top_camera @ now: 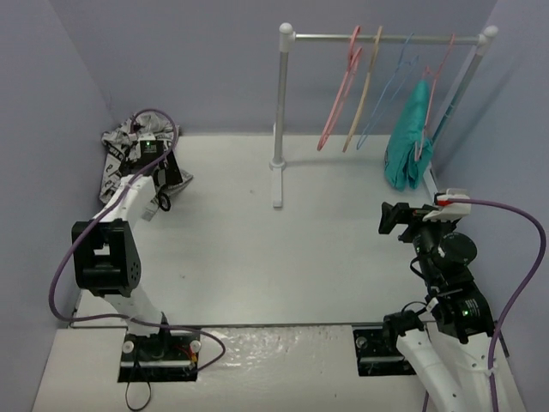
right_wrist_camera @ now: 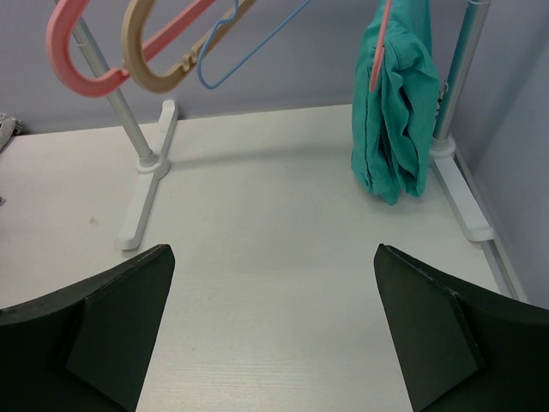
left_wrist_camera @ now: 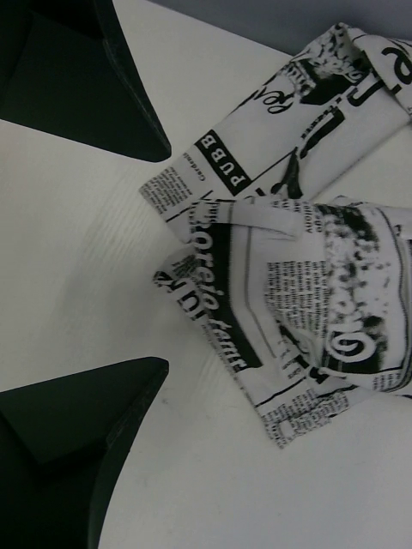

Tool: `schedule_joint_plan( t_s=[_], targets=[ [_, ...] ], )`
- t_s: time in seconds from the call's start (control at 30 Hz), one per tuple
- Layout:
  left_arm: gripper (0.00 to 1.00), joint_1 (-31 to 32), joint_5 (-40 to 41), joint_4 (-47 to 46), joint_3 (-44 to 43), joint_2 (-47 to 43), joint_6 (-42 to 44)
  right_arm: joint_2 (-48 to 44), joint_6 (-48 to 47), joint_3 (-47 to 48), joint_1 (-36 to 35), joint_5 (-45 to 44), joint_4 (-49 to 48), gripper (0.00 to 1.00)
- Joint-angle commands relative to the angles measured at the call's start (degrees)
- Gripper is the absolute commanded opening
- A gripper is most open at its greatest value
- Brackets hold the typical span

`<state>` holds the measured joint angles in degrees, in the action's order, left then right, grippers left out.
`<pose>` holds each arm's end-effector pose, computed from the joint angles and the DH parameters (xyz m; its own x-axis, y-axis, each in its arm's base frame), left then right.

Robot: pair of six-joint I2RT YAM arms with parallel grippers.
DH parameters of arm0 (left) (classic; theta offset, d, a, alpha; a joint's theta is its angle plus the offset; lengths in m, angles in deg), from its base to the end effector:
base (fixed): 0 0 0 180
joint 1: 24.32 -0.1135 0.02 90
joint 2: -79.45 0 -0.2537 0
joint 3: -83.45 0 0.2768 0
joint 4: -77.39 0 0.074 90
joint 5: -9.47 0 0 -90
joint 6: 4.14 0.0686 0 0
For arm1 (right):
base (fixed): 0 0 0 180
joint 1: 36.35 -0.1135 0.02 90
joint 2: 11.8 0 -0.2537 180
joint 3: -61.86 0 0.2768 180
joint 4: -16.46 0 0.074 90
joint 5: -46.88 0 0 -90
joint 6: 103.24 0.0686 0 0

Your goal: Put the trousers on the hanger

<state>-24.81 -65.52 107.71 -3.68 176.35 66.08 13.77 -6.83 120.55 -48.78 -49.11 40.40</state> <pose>0.4304 0.0214 0.2281 -0.5361 -0.3315 -0.7763 -0.4121 0.9054 -0.1019 0.1611 0.0282 0.3969 0.1422 0.1450 -0.9792 -0.1302 0.9834 0.1268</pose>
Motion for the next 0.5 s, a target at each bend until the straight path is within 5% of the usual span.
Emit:
schedule_joint_plan(
  t_s=[0.0,0.17,0.3,0.33,0.47],
  targets=[
    [0.97,-2.27,0.99,-0.34,-10.83,6.72,-0.75,2.85,0.04,2.16,-0.14,1.52,-3.43,1.0],
    [0.97,-3.36,0.22,1.61,-17.74,15.49,-0.58,4.23,-0.15,2.49,-0.14,0.92,-3.52,1.0],
    [0.77,-3.38,-3.59,2.87,-21.28,20.16,-0.52,5.55,-0.67,2.43,-0.14,0.03,-3.84,1.0],
    [0.68,-3.31,-4.97,3.01,-21.8,20.88,-0.52,6.25,-1.05,2.5,-0.14,0.01,-3.94,1.0],
    [0.01,-2.36,-10.63,5.87,-22.94,18.7,-0.28,8.21,-2.07,3.24,-0.15,0.83,-4.32,1.0]
  ],
)
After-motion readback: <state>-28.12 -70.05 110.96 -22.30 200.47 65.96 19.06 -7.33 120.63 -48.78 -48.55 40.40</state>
